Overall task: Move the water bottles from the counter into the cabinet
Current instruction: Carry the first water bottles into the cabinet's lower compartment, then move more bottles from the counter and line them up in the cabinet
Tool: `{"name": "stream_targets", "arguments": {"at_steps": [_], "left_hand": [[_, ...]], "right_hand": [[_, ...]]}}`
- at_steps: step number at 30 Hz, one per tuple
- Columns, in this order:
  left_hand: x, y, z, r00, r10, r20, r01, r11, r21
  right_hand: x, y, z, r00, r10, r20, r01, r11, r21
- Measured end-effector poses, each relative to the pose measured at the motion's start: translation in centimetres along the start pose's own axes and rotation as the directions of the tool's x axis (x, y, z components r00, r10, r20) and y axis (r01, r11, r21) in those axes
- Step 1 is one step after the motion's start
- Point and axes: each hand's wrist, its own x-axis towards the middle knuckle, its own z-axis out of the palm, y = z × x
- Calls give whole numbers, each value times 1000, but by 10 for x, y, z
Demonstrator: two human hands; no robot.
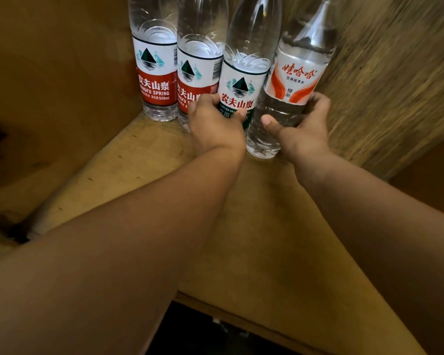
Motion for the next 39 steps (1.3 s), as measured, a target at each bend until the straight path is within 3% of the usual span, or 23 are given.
{"name": "stream_targets", "arguments": {"at_steps": [3, 7, 12, 17, 21, 28, 39], "left_hand": [[-7, 7, -13, 988, -30, 152, 28, 999, 17], [-29, 25, -46, 949, -156, 274, 149, 988, 45], [-81, 45, -103, 827, -346, 443, 387, 922, -3], [-124, 66, -143, 830, -266, 490, 283, 958, 41], [-167, 75, -152, 773, -268, 575, 260, 961, 98], [-253, 78, -142, 625, -233, 745, 211, 969, 127], [-376, 78, -69, 598, -200, 777, 183, 977, 110]], "right_hand": [[-12, -4, -11, 996, 64, 65, -61, 997, -53], [-48, -16, -34, 992, 117, 41, -113, 990, -87], [-99, -46, -72, 979, 202, 30, -201, 979, -19], [-162, -75, -117, 970, 223, 97, -232, 969, 88], [-216, -81, -157, 974, 210, 86, -219, 968, 124], [-325, -49, -230, 966, 248, -70, -223, 941, 256], [-394, 32, -360, 827, 385, -410, -286, 915, 283]]}}
